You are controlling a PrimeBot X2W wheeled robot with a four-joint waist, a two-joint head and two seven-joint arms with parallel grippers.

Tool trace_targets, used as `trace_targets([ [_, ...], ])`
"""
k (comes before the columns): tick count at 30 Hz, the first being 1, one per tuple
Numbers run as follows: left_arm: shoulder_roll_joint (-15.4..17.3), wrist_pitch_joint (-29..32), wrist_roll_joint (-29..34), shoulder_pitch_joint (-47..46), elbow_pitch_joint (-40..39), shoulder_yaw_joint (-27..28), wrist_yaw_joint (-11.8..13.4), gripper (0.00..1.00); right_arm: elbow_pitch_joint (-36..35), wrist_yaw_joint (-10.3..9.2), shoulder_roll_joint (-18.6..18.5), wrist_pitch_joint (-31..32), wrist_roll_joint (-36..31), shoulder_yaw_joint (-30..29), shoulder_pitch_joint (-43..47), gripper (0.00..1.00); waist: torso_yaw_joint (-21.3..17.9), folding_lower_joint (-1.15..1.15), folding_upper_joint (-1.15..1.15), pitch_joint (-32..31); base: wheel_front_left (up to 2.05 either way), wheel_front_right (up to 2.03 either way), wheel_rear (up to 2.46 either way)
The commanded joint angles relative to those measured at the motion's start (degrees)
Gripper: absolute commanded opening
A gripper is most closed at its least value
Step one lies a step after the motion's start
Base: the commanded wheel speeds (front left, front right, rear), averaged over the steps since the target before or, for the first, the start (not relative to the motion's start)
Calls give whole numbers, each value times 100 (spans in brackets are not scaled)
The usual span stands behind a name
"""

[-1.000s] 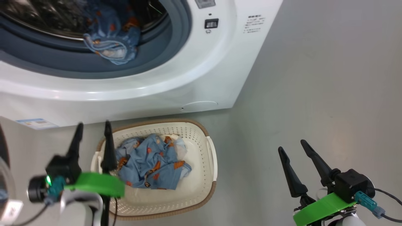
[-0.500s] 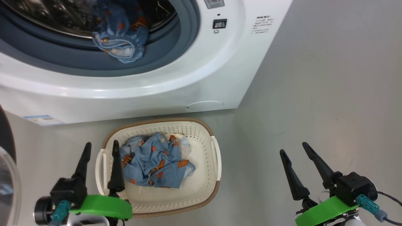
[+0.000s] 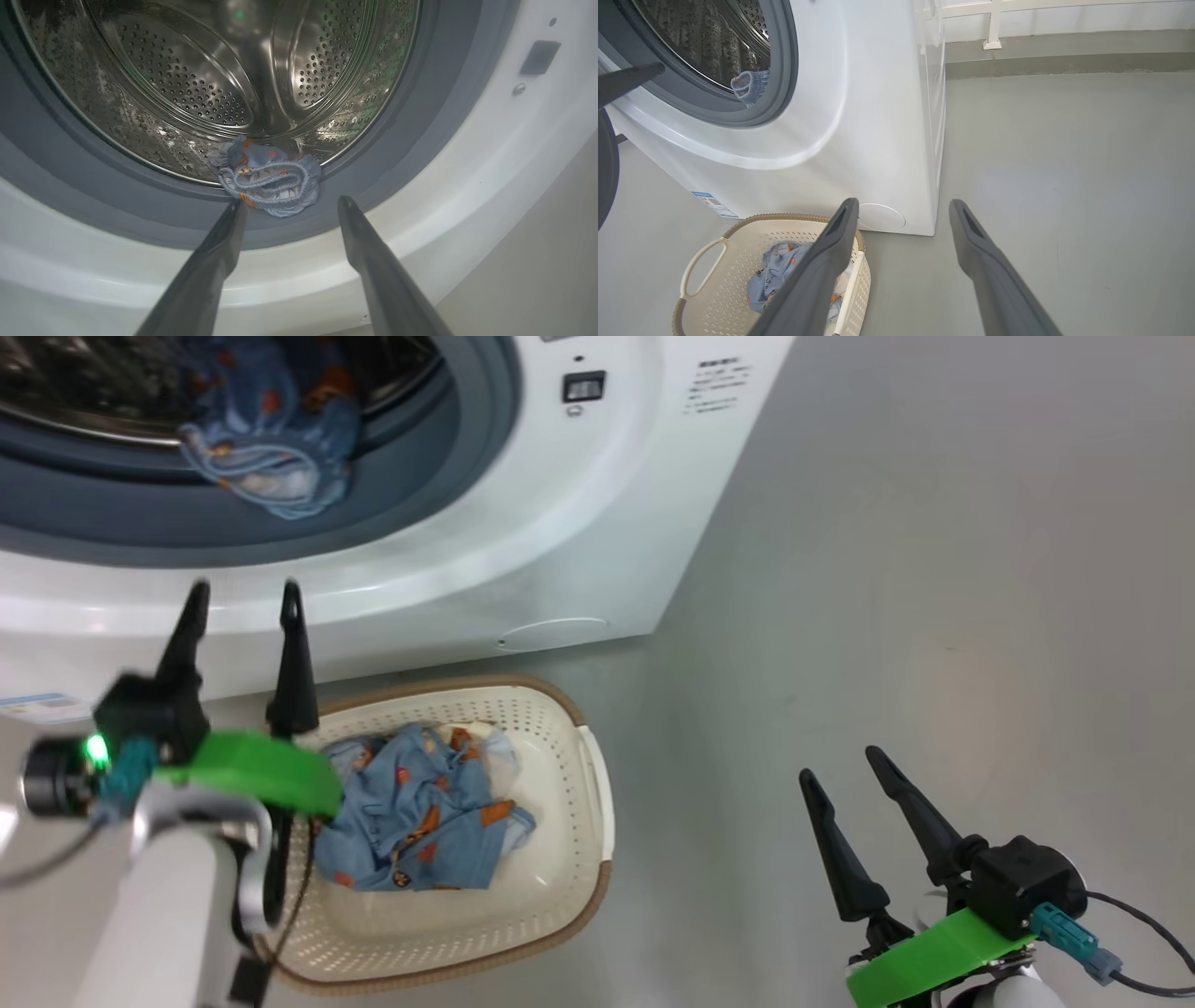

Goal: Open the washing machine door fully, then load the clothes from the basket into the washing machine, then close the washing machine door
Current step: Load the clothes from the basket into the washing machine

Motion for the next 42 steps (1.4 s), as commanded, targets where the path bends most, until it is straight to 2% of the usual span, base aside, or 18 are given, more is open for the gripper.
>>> trace_targets([
  [1, 161, 54, 45, -265, 7, 142, -40, 100, -115, 9, 6, -28, -73, 159, -48, 100, -166, 0, 0, 118, 0, 0, 0],
  [8, 505, 356, 178, -1585, 1321, 107, -170, 100, -67, 9, 149, -28, -14, 274, -190, 100, -643, 0, 0, 340, 0, 0, 0],
  [17, 944, 524, 696, -2564, 2328, -173, -115, 100, 0, 9, 240, -28, 51, 418, -237, 100, -1020, 0, 0, 463, 0, 0, 0],
  [32, 1311, 1311, 943, -3444, 3614, -553, -405, 100, 52, 9, 269, -28, 102, 576, -210, 100, -1147, 0, 0, 542, 0, 0, 0],
  [41, 1314, 1505, 1034, -3764, 4195, -757, -465, 100, 69, 9, 270, -28, 98, 639, -215, 100, -1185, 0, 0, 563, 0, 0, 0],
  [42, 1307, 1504, 1031, -3785, 4265, -772, -471, 77, 71, 9, 270, -28, 99, 643, -215, 100, -1192, 0, 0, 567, 0, 0, 0],
])
